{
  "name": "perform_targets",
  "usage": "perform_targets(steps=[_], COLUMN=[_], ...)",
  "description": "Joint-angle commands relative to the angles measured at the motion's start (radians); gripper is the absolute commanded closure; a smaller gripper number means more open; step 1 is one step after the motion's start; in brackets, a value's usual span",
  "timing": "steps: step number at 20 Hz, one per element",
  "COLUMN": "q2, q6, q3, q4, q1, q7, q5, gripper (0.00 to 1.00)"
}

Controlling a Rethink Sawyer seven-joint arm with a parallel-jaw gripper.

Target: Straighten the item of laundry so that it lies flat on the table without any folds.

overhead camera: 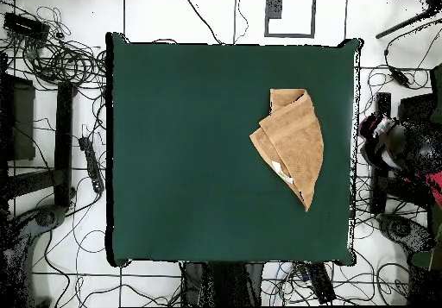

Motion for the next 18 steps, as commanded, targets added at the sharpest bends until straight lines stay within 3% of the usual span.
perform_targets(steps=[1, 11, 18], q2=[-0.012, -0.032, -0.063], q6=[0.378, 0.395, 0.325], q3=[0.166, 0.240, 0.285], q4=[-0.023, 0.000, 0.060], q1=[-0.101, -0.139, -0.165], q7=[-0.321, -0.270, -0.191], q5=[-0.054, -0.081, -0.054], gripper=[0.00, 0.00, 0.00])
